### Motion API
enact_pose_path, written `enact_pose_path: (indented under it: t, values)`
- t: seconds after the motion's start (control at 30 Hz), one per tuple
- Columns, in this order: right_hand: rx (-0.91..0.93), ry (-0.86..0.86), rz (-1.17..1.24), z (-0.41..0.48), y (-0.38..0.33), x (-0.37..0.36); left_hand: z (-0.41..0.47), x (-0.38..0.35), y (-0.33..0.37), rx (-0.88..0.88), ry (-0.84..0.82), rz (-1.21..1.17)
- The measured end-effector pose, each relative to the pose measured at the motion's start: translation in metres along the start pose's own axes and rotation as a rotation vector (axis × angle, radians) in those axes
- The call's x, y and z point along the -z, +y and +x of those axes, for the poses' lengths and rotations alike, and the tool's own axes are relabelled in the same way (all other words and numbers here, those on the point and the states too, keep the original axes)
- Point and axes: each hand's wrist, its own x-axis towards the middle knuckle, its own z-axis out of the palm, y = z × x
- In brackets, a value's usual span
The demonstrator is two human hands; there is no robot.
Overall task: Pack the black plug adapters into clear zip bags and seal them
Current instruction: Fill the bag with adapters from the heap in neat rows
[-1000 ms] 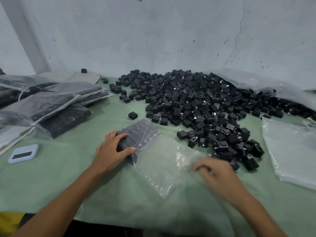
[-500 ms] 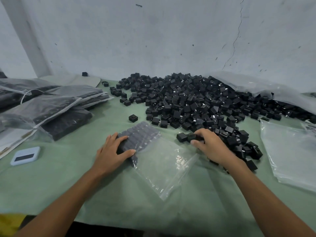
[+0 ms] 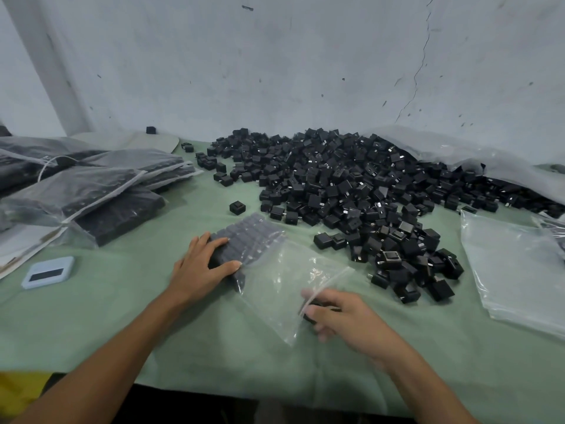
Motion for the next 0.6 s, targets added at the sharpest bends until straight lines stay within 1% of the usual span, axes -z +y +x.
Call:
enact_pose_path:
  t: [0.1,0.13,0.2,0.27,0.37,0.47,0.53,0.6]
  values:
    - [-0.138,-0.047,0.481,0.027,-0.005,-0.024,-0.002,0.002,0.002,-0.003,-0.008,0.001]
    - [-0.17,-0.057,0.599,0.035,-0.007,-0.03,-0.002,0.003,0.003,-0.009,-0.008,0.008]
    - [-0.182,-0.08,0.655,0.051,-0.014,-0.038,-0.002,0.003,0.003,-0.021,-0.01,0.026]
    - [-0.145,-0.141,0.582,0.063,-0.021,-0.043,-0.002,0.004,0.003,-0.025,-0.009,0.033]
    - [-0.07,-0.2,0.335,0.075,-0.029,-0.044,-0.003,0.004,0.003,-0.021,-0.009,0.029]
    - [-0.105,-0.099,0.117,0.082,-0.032,-0.043,-0.003,0.004,0.005,-0.023,-0.007,0.022]
    - [-0.039,-0.053,-0.068,0.082,-0.033,-0.043,-0.003,0.004,0.005,-0.018,-0.011,0.024]
    - [0.027,-0.077,-0.168,0.079,-0.034,-0.045,-0.004,0.004,0.006,-0.013,-0.012,0.022]
